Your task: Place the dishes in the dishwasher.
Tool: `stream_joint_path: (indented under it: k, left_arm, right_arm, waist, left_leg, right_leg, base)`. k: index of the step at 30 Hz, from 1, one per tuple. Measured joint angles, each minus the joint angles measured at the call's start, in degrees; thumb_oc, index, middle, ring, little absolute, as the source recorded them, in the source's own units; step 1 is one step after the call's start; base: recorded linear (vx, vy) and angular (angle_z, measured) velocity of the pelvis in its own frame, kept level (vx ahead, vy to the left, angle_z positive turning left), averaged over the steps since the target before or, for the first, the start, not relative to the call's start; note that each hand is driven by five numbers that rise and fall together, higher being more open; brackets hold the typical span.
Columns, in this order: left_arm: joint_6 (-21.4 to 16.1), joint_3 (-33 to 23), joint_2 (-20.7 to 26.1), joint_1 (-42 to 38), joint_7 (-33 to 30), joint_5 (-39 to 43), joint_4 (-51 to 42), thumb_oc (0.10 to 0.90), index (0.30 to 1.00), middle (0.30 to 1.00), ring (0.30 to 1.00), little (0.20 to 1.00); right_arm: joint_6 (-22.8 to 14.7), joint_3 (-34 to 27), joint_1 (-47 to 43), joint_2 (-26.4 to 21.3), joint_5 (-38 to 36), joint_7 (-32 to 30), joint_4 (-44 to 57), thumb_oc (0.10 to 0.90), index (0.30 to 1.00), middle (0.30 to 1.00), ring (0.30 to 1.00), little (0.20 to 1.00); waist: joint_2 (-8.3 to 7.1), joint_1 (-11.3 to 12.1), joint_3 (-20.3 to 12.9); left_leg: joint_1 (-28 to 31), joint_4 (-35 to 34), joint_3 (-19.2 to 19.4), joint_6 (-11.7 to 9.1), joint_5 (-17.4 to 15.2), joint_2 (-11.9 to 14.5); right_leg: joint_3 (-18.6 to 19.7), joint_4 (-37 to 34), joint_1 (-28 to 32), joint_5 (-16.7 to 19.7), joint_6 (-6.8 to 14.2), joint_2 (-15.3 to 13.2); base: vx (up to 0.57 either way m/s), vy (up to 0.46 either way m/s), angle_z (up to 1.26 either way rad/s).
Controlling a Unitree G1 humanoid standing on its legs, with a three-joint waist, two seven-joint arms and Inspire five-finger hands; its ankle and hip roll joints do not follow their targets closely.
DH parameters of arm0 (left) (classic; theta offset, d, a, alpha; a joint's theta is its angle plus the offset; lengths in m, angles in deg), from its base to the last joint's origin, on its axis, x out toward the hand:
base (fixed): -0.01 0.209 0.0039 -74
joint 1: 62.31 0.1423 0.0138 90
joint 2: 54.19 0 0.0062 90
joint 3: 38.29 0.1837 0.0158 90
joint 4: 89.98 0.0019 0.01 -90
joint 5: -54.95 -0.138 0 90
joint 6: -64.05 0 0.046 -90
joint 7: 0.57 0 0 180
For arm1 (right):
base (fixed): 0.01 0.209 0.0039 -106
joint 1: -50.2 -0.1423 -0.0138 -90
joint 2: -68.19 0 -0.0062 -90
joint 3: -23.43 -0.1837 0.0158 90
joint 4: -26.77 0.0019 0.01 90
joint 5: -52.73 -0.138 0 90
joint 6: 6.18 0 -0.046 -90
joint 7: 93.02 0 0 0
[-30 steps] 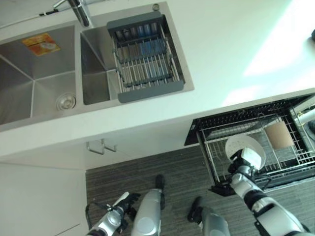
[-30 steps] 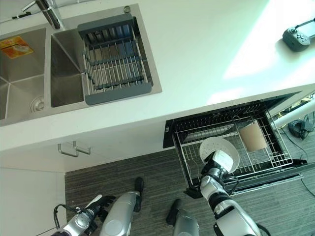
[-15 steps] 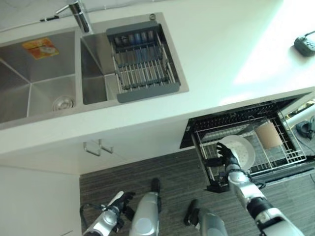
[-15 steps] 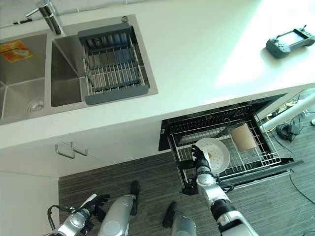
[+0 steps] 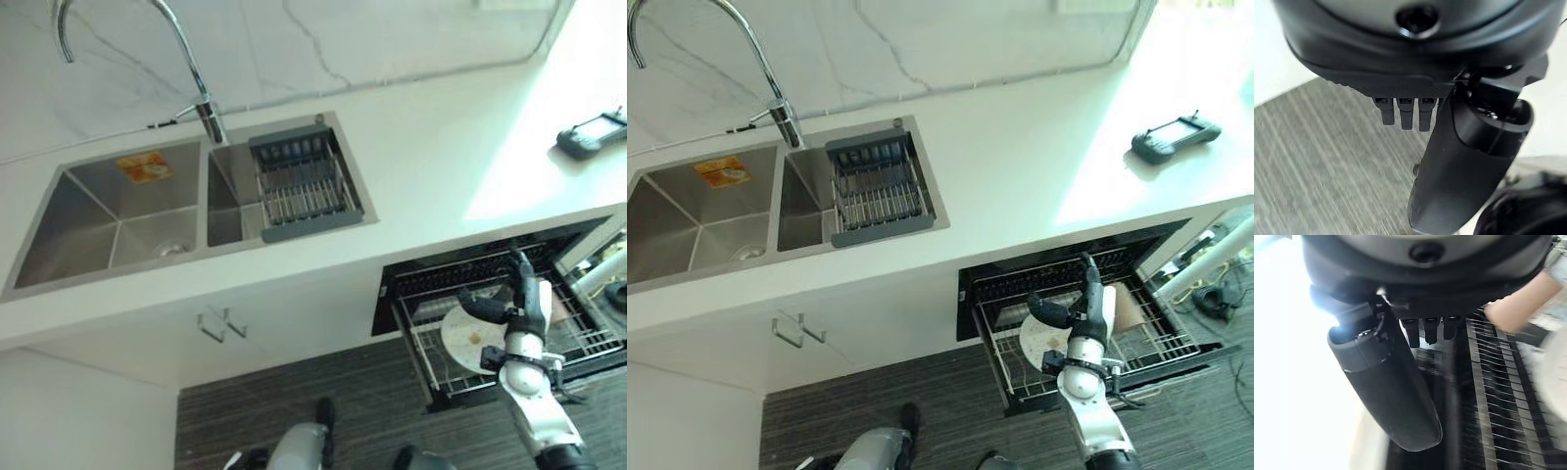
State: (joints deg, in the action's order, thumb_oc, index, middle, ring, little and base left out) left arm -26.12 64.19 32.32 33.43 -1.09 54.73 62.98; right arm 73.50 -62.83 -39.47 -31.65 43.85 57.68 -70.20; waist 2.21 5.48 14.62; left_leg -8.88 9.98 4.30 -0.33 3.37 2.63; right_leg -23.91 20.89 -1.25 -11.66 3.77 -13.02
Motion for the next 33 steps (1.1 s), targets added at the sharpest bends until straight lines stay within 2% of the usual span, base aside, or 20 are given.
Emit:
stream_joint_path:
  k: [3, 5, 10, 12, 16, 22, 23, 27, 28, 29, 31, 33]
  left_arm:
    - [0.04, -0.67, 0.10, -0.09, -0.20, 0.04, 0.00, 0.800, 0.900, 0.900, 0.900, 0.900]
    - [0.02, -1.57, 0.03, 0.08, -0.12, 0.37, -0.04, 0.800, 0.900, 0.900, 0.900, 0.900]
    - [0.20, -5.16, 0.12, 0.71, -0.07, 2.23, 0.04, 0.800, 0.900, 0.900, 0.900, 0.900]
    - [0.32, -5.58, 0.21, 1.20, -0.05, 2.20, 0.09, 0.800, 0.900, 0.900, 0.900, 0.900]
    - [1.02, -8.30, 0.44, 1.53, 1.13, 2.27, 0.57, 0.800, 0.900, 0.900, 0.900, 0.900]
    - [1.41, -7.88, 1.34, 1.22, 1.14, 2.27, 2.41, 0.800, 0.900, 0.900, 0.900, 0.900]
    - [1.54, -7.27, 1.73, 1.16, 1.10, 2.27, 2.50, 0.800, 0.900, 0.900, 0.900, 0.900]
    - [1.83, -4.45, 2.34, -0.18, 0.94, 2.30, 4.40, 0.800, 0.900, 0.900, 0.900, 0.900]
    - [1.83, -4.45, 2.34, -0.18, 0.94, 2.30, 4.40, 0.800, 0.900, 0.900, 0.900, 0.900]
    - [1.83, -3.26, 2.38, -0.59, 0.91, 2.41, 4.54, 0.800, 0.900, 0.900, 0.900, 0.900]
    - [2.84, -2.67, 2.40, -0.88, 0.75, 4.45, 4.60, 0.800, 0.900, 0.900, 0.900, 0.900]
    - [2.76, -1.26, 2.45, -1.52, 0.72, 4.55, 4.56, 0.800, 0.900, 0.900, 0.900, 0.900]
  right_arm:
    - [-2.90, -1.36, -0.19, -0.01, 2.12, -2.41, 2.35, 0.800, 0.900, 0.900, 0.900, 0.900]
    - [-4.29, -4.67, -0.16, -0.01, 2.15, -6.39, 2.79, 0.800, 0.900, 0.900, 0.900, 0.900]
    - [-4.34, -15.78, 3.09, -0.81, 2.12, -15.20, 2.75, 0.800, 0.900, 0.900, 0.900, 0.900]
    - [-4.32, -18.23, 4.30, -1.28, 2.12, -17.16, 2.50, 0.800, 0.900, 0.900, 0.900, 0.900]
    - [-4.82, -25.13, 9.51, -0.62, 1.35, -20.49, -5.72, 0.800, 0.900, 0.900, 0.900, 0.900]
    - [-7.67, -32.29, 10.83, 1.93, -3.21, -25.20, -28.93, 0.800, 0.900, 0.900, 0.900, 0.900]
    - [-9.89, -32.50, 10.76, 2.24, -3.13, -25.19, -34.29, 0.800, 0.900, 0.900, 0.900, 0.900]
    - [-12.17, -32.41, 9.37, 3.63, -5.68, -24.83, -48.47, 0.800, 0.900, 0.900, 0.900, 0.900]
    - [-12.17, -32.41, 9.37, 3.63, -5.68, -24.83, -48.47, 0.800, 0.900, 0.900, 0.900, 0.900]
    - [-13.06, -31.82, 8.41, 3.69, -5.98, -24.40, -51.44, 0.800, 0.900, 0.900, 0.900, 0.900]
    - [-13.16, -29.13, 7.70, 4.33, -7.13, -23.37, -53.53, 0.800, 0.900, 0.900, 0.900, 0.900]
    - [-13.27, -25.57, 6.95, 4.67, -6.85, -22.65, -55.90, 0.800, 0.900, 0.900, 0.900, 0.900]
  waist:
    - [-0.61, -0.02, -0.42]
    - [-0.62, -0.03, -0.43]
    - [-1.03, -0.82, -0.66]
    - [-1.21, -2.30, -0.77]
    - [-2.35, -2.56, -1.88]
    - [-3.38, -4.62, -2.79]
    - [-3.55, -5.13, -2.92]
    - [-3.54, -5.06, -4.26]
    - [-3.54, -5.06, -4.26]
    - [-2.88, -5.06, -4.77]
    - [-2.84, -4.94, -4.79]
    - [-2.45, -3.57, -4.90]
  left_leg:
    - [-0.01, 0.05, 0.00, -0.32, -0.24, 0.61]
    - [-0.05, 0.16, 0.15, -0.36, -0.26, 0.85]
    - [0.00, 1.00, 1.37, -0.41, -1.08, 1.22]
    - [0.00, 1.72, 1.66, -0.52, -1.23, 1.42]
    - [0.06, 1.79, 2.17, -0.67, -1.66, 1.74]
    - [0.05, 1.88, 2.54, -1.22, -2.15, 2.32]
    - [0.05, 1.84, 2.43, -1.08, -2.39, 2.40]
    - [-0.24, 1.79, 2.60, -1.05, -2.25, 2.41]
    - [-0.24, 1.79, 2.60, -1.05, -2.25, 2.41]
    - [-1.22, 1.86, 2.62, -1.01, -2.05, 2.36]
    - [-1.45, 1.56, 2.47, -1.08, -2.03, 2.35]
    - [-1.81, 1.75, 2.34, -0.97, -1.63, 2.37]
  right_leg:
    - [0.28, 0.26, -0.10, -0.25, -0.35, 0.52]
    - [0.50, 0.30, -0.21, -0.41, -0.15, 0.70]
    - [1.70, 0.18, -0.27, -0.28, -0.01, 0.86]
    - [2.10, 0.13, -0.32, 0.10, -0.04, 0.98]
    - [2.50, -0.49, -0.32, 0.02, 0.09, 1.36]
    - [2.87, -0.61, -0.30, 0.01, 0.11, 1.93]
    - [2.86, -0.60, -0.30, -0.18, 0.39, 2.04]
    - [2.73, -0.35, -0.72, -0.06, 0.07, 2.10]
    - [2.73, -0.35, -0.72, -0.06, 0.07, 2.10]
    - [2.83, 0.39, -1.81, 0.00, -0.27, 1.79]
    - [2.91, 0.12, -1.74, -0.26, -0.19, 1.86]
    - [2.38, 0.56, -2.38, -0.23, -0.31, 1.67]
  base:
    - [-0.03, -0.038, -0.04]
    - [-0.02, -0.036, -0.05]
    - [0.00, -0.016, -0.10]
    - [0.00, -0.022, -0.16]
    - [-0.02, -0.026, -0.07]
    - [-0.02, -0.035, -0.04]
    - [-0.01, -0.031, -0.02]
    - [-0.07, 0.010, -0.01]
    - [0.07, -0.015, -0.03]
    - [0.07, -0.018, 0.04]
    - [-0.03, 0.009, 0.08]
    - [0.01, 0.004, 0.09]
